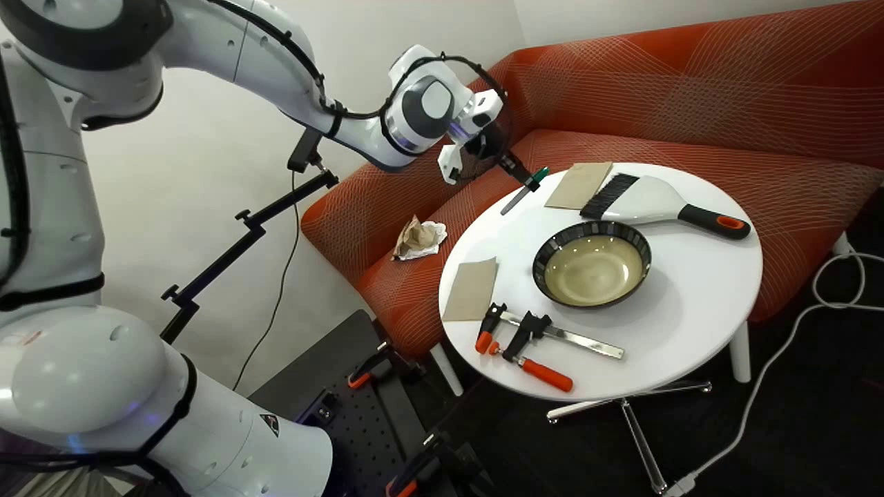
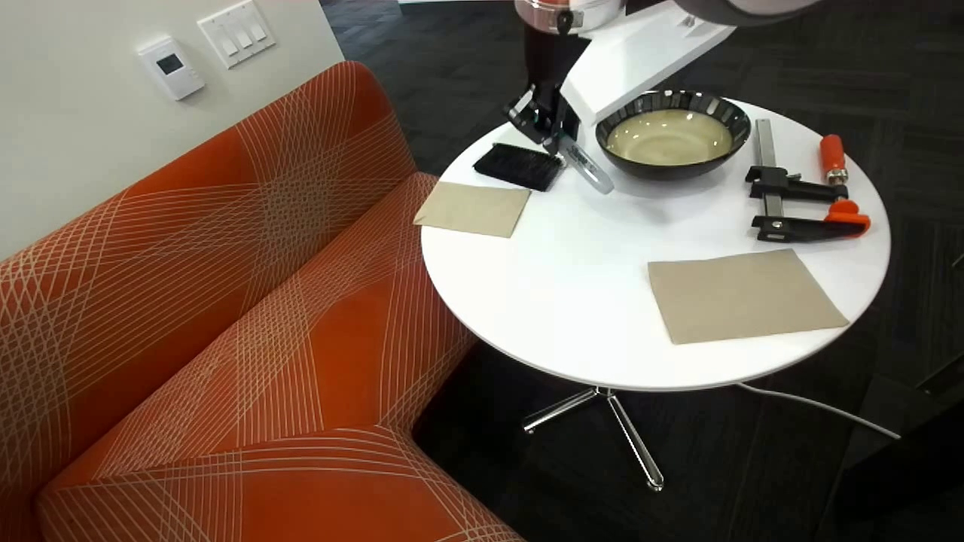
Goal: Place the green marker in the ceramic bowl
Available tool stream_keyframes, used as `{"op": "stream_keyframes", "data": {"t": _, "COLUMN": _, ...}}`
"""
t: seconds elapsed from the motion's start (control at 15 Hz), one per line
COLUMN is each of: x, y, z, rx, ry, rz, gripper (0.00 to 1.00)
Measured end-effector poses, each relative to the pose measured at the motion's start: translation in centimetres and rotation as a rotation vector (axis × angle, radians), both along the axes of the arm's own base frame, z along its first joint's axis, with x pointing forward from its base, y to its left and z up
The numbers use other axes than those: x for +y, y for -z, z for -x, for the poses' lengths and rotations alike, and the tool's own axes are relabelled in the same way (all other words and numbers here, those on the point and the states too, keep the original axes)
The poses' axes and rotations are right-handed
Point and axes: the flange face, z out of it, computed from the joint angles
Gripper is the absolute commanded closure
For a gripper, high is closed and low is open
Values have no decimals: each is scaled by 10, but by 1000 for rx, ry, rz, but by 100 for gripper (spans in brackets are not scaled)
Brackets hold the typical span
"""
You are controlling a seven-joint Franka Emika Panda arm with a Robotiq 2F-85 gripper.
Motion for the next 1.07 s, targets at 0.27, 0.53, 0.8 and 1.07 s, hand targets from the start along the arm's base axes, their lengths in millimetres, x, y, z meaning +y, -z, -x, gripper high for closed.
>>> {"op": "stream_keyframes", "data": {"t": 0.27, "x": -48, "y": -12, "z": -12, "rx": -42, "ry": 211, "rz": 81, "gripper": 74}}
{"op": "stream_keyframes", "data": {"t": 0.53, "x": -64, "y": -11, "z": -12, "rx": -43, "ry": 321, "rz": 119, "gripper": 74}}
{"op": "stream_keyframes", "data": {"t": 0.8, "x": -62, "y": -5, "z": -11, "rx": -34, "ry": 311, "rz": 121, "gripper": 94}}
{"op": "stream_keyframes", "data": {"t": 1.07, "x": -82, "y": 3, "z": -20, "rx": -8, "ry": 346, "rz": 76, "gripper": 94}}
